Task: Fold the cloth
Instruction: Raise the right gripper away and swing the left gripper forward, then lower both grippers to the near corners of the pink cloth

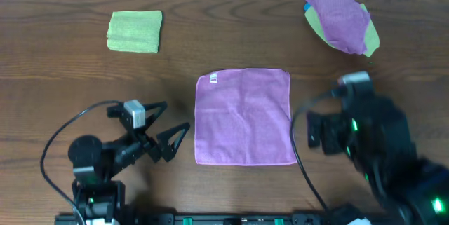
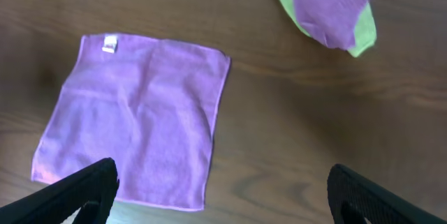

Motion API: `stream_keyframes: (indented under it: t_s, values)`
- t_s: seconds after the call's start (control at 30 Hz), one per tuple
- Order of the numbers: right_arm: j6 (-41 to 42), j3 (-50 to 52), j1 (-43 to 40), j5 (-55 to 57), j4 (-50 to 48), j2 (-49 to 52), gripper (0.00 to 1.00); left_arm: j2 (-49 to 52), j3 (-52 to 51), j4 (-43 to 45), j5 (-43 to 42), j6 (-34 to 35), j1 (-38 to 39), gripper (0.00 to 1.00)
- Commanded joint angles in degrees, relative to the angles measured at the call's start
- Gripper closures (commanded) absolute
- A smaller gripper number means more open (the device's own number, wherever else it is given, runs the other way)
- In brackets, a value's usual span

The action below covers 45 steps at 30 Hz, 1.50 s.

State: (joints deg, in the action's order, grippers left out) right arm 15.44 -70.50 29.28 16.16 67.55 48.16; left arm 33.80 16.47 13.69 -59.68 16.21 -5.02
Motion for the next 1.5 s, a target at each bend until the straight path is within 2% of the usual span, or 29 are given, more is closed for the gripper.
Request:
stream_keyframes:
  t_s: [0.0, 0.13, 0.27, 0.47, 0.7, 0.93, 1.07, 1.2, 1.27, 1.47]
  values:
    - [8.2, 4.7, 3.4, 3.3, -0.2, -8.3, 0.05, 3.5, 1.8, 0.2, -2.8, -2.6, 1.3, 0.05]
    - [15.4, 12.1, 6.6, 3.7, -1.5, -15.4, 0.05, 7.3, 1.8, -0.2, -0.7, -2.8, 4.7, 0.05]
    - [23.7, 19.7, 8.7, 2.4, -3.7, -17.1, 0.07, 12.0, 1.8, -0.2, 1.9, -2.7, 9.4, 0.05]
    - [27.1, 30.2, 10.7, -1.0, -13.9, -16.5, 0.06, 21.2, 2.4, -0.1, 4.7, -3.6, 14.8, 0.05]
    - [32.9, 39.7, 10.7, -3.0, -17.8, -16.3, 0.09, 29.4, 2.5, -0.2, 4.7, -0.5, 15.2, 0.05]
    - [33.8, 41.6, 10.7, -6.3, -17.9, -14.7, 0.12, 30.6, 2.5, -0.4, 1.0, 7.6, 15.2, 0.05]
    - [33.8, 41.6, 10.6, -7.4, -17.9, -11.2, 0.12, 30.6, 2.5, -3.5, 1.5, 13.5, 15.2, 0.05]
    - [33.8, 41.6, 10.6, -7.8, -18.3, -7.8, 0.09, 30.6, 2.4, -7.8, 1.1, 15.2, 15.2, 0.05]
    - [33.8, 41.5, 10.4, -7.8, -19.1, -7.1, 0.01, 30.6, 2.4, -9.6, 0.9, 17.7, 15.2, 0.05]
    - [33.8, 40.9, 9.7, -7.3, -20.3, -7.1, 0.01, 30.6, 2.4, -7.8, 4.6, 29.0, 15.2, 0.05]
